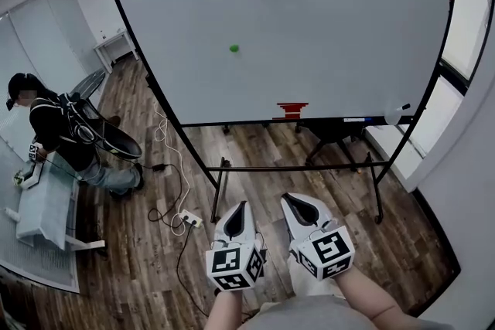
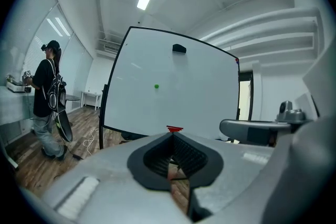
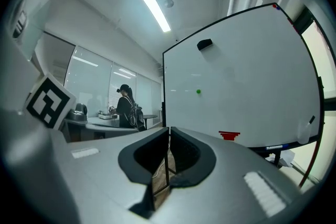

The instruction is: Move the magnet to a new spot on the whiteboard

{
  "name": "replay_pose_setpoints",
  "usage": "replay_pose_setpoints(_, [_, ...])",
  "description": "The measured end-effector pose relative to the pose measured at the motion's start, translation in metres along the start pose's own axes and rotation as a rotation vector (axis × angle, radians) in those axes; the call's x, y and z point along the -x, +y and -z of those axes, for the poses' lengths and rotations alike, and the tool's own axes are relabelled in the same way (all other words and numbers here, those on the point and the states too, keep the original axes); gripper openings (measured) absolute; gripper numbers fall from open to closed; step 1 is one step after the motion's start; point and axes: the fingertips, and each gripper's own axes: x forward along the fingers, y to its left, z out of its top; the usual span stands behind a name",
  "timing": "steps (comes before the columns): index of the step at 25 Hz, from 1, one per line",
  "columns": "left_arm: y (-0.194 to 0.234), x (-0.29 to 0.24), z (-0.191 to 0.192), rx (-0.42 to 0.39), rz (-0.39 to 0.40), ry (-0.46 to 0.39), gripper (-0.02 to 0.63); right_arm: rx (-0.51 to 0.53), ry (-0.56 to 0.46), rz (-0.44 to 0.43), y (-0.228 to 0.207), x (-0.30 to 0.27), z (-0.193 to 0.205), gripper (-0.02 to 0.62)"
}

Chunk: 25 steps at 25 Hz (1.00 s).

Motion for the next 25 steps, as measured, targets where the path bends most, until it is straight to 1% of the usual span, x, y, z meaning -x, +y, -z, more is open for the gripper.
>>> replay_pose_setpoints(8, [0.012,-0.088,-0.013,0.009,-0.030,-0.024,0.005,0.016,-0.015,-0.014,-0.069,-0.060,-0.005,-0.002])
replay_pose_setpoints(13, [0.017,-0.137,-0.030,0.026,-0.052,-0.024,0.005,0.020,-0.021,-0.031,-0.110,-0.096,-0.022,-0.002])
replay_pose_setpoints(18, [0.024,-0.176,-0.050,0.040,-0.077,-0.046,0.005,0.039,-0.030,-0.053,-0.138,-0.129,-0.039,-0.002])
replay_pose_setpoints(25, [0.029,-0.224,-0.066,0.047,-0.094,-0.058,0.005,0.068,-0.018,-0.105,-0.165,-0.165,-0.041,-0.002])
